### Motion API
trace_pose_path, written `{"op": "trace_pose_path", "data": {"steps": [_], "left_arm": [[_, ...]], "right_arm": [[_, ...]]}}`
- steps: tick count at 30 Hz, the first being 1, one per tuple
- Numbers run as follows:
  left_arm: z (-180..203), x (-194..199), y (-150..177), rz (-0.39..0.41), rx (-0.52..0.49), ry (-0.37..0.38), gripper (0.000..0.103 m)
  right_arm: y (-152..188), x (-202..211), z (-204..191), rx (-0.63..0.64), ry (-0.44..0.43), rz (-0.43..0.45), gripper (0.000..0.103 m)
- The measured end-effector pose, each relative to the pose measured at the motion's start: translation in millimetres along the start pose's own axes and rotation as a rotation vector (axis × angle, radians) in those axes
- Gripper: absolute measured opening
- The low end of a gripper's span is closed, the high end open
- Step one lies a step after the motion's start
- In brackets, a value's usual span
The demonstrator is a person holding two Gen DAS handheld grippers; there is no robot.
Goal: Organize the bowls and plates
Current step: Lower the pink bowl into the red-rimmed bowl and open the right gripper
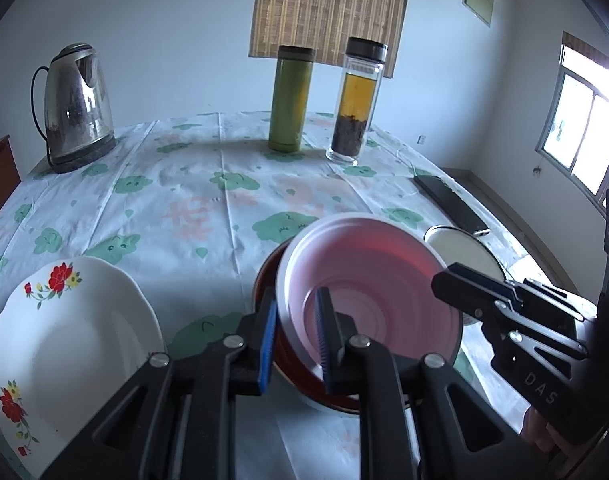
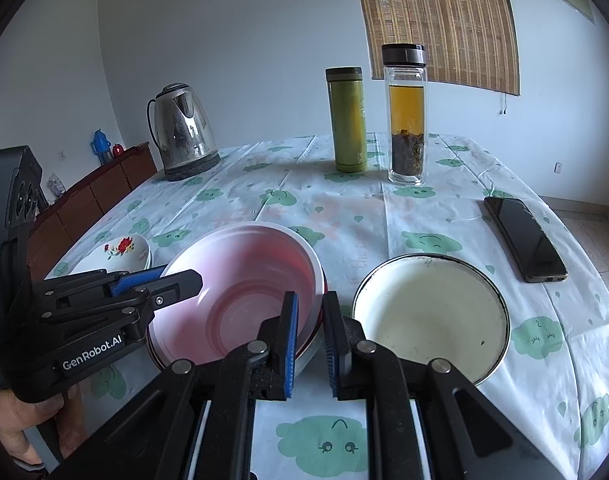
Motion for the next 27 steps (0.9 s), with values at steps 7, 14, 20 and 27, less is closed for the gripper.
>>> {"op": "trace_pose_path", "data": {"steps": [7, 14, 20, 27], "left_arm": [[-0.2, 0.0, 0.3, 0.001, 0.002, 0.002, 0.016], [1.1, 0.3, 0.6, 0.005, 0.001, 0.002, 0.017], [0.4, 0.8, 0.6, 0.005, 0.000, 0.003, 0.017], [0.2, 1.2, 0.8, 0.005, 0.000, 0.004, 0.020]], "right_arm": [[-0.1, 0.2, 0.0, -0.002, -0.002, 0.002, 0.014], [0.1, 0.2, -0.2, -0.001, -0.004, 0.004, 0.014], [-0.2, 0.4, -1.2, 0.001, -0.003, 0.005, 0.014], [-0.4, 0.9, -2.0, 0.002, -0.004, 0.007, 0.014]]}}
Point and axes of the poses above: each gripper's, at about its wrist camera, not at the fingertips, and x roughly against the way its jaws point, z to its right, y to its underside, the point moved 7 cm from there along -x, roughly the way its jaws point, and after that the axes turned 14 degrees about -y, right-handed, at the moved point
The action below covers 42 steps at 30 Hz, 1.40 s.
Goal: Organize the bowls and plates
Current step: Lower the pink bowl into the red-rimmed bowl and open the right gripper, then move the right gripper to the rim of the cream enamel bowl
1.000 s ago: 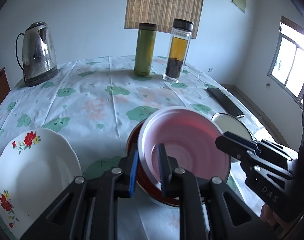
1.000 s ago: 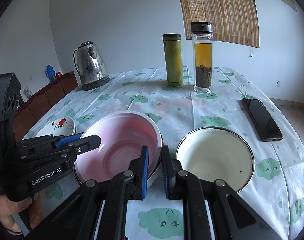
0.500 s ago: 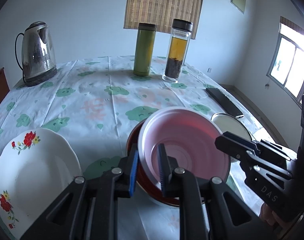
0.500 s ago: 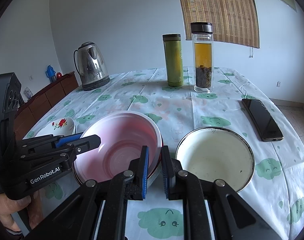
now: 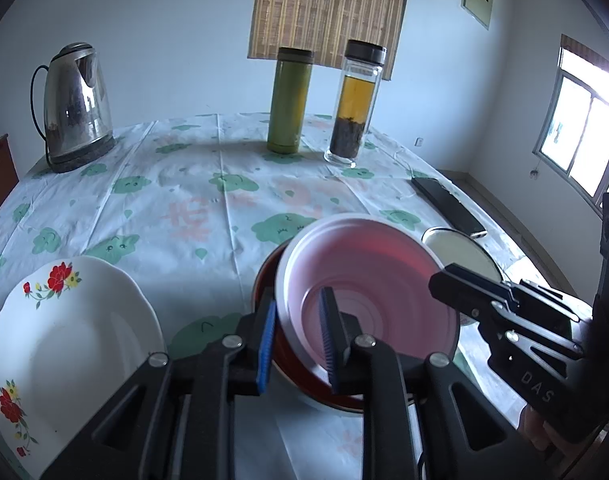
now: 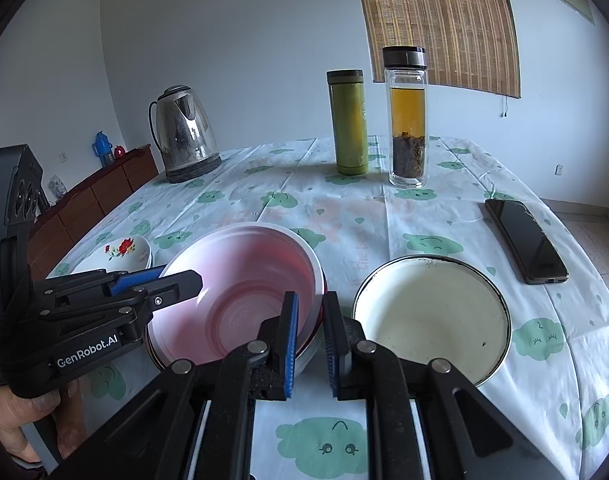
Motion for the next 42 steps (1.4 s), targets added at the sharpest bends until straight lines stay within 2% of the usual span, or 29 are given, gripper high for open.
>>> {"op": "trace_pose_path", "data": {"steps": [11, 16, 18, 19, 29, 30, 31, 32, 34, 39, 42], "left_arm": [[2, 4, 0, 0.008, 0.003, 0.017, 0.031], [6, 10, -3, 0.034, 0.003, 0.035, 0.050], [3, 12, -4, 0.049, 0.004, 0.009, 0.065], [0, 12, -5, 0.057, 0.008, -0.005, 0.068], [-11, 6, -5, 0.038, 0.042, -0.017, 0.074], [-11, 6, -5, 0.039, 0.041, -0.021, 0.077], [-11, 5, -5, 0.038, 0.042, -0.026, 0.079], [-12, 5, -5, 0.037, 0.043, -0.031, 0.083], [-15, 4, -5, 0.042, 0.050, -0.045, 0.089], [-21, 7, -7, 0.058, 0.079, -0.046, 0.097], [-21, 12, -10, 0.077, 0.085, -0.044, 0.097]], "right_arm": [[-2, 0, -2, 0.009, -0.006, 0.006, 0.014], [-3, 1, -6, 0.035, 0.000, 0.014, 0.014], [-4, 1, -7, 0.042, 0.001, 0.017, 0.014], [-4, 2, -6, 0.043, -0.001, 0.019, 0.014], [-7, 7, -11, 0.075, -0.001, 0.050, 0.015], [-7, 9, -12, 0.081, -0.003, 0.055, 0.017], [-7, 9, -13, 0.088, -0.003, 0.058, 0.025], [-7, 10, -13, 0.096, 0.002, 0.062, 0.042], [-9, 13, -14, 0.110, 0.023, 0.081, 0.060], [-17, 28, -2, 0.117, 0.085, 0.130, 0.061], [-21, 40, 27, 0.043, 0.127, 0.152, 0.061]]}}
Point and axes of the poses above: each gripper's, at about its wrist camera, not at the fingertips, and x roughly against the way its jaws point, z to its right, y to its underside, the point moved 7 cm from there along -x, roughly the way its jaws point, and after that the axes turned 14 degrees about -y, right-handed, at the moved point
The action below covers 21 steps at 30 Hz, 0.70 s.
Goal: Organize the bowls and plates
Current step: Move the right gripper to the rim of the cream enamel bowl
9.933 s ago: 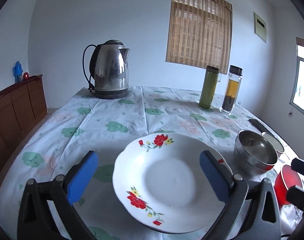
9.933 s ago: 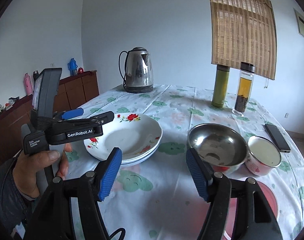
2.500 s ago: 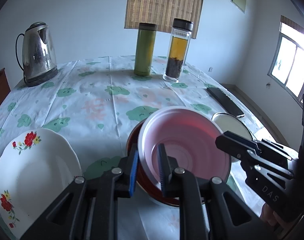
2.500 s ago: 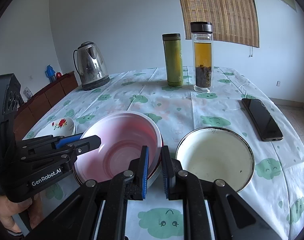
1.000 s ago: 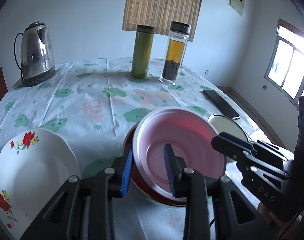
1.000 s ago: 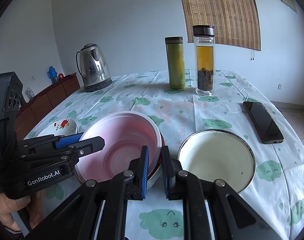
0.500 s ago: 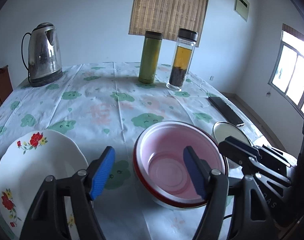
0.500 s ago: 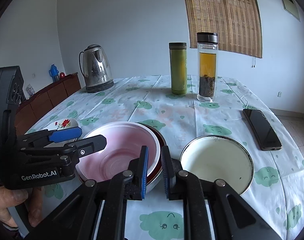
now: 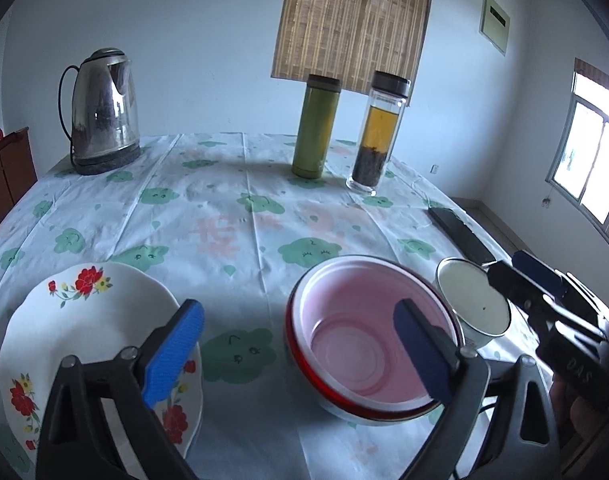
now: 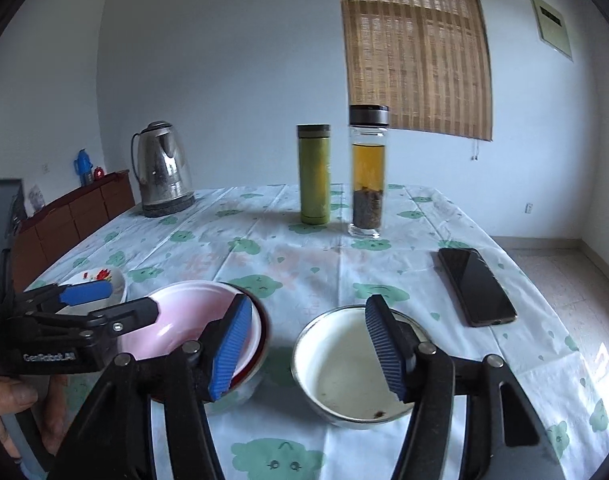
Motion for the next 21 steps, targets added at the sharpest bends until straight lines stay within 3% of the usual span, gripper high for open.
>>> {"op": "trace_pose_path", "data": {"steps": [8, 11, 16, 19, 21], "left_arm": [[17, 18, -7, 0.054, -0.046, 0.018, 0.097], [30, 23, -8, 0.049, -0.079, 0.022, 0.097], [57, 29, -11, 0.062, -0.137, 0.041, 0.093], [76, 25, -13, 0.035, -0.155, 0.059, 0.082], [89, 24, -14, 0.032, -0.164, 0.073, 0.079]], "right_arm": [[2, 19, 74, -0.176, 0.114, 0.010, 0.061], [10, 17, 89, -0.207, 0.134, -0.032, 0.061], [19, 9, 87, -0.221, 0.099, -0.072, 0.060], [27, 1, 84, -0.222, 0.076, -0.113, 0.039], [33, -4, 87, -0.244, 0.065, -0.137, 0.034]]}}
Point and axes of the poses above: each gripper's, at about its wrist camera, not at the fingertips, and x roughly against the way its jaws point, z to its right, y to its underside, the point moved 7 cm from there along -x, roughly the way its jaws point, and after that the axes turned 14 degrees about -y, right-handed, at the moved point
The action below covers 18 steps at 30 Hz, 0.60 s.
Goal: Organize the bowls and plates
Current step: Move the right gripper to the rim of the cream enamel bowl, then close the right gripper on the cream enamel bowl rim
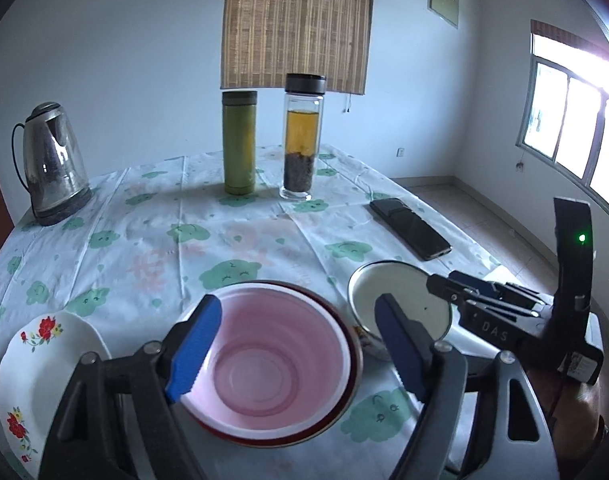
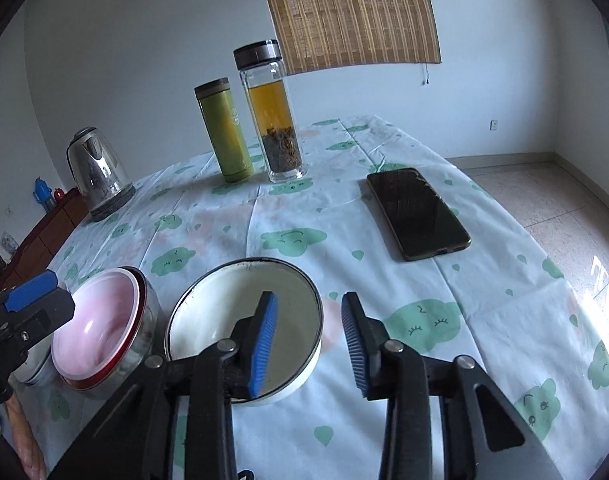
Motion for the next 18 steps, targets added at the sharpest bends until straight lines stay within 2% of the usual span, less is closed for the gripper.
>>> {"op": "trace_pose_path", "data": {"steps": [4, 7, 9, 10, 18], "left_arm": [[21, -6, -2, -0.011, -0.028, 0.019, 0.071], [37, -15, -1, -0.042, -0.069, 0.030, 0.060], [45, -22, 1, -0.065, -0.084, 0.033, 0.048], [49, -25, 2, -0.074, -0.088, 0.042, 0.046], [70, -36, 7, -0.105, -0.125, 0.065, 0.045]], "right_arm": [[6, -6, 6, -0.026, -0.016, -0.032, 0.030], [8, -11, 5, -0.031, -0.033, -0.051, 0.028], [11, -15, 6, -0.037, -0.039, -0.069, 0.019], [12, -16, 7, -0.046, -0.047, -0.074, 0.018], [13, -16, 10, -0.067, -0.062, -0.079, 0.011]]}}
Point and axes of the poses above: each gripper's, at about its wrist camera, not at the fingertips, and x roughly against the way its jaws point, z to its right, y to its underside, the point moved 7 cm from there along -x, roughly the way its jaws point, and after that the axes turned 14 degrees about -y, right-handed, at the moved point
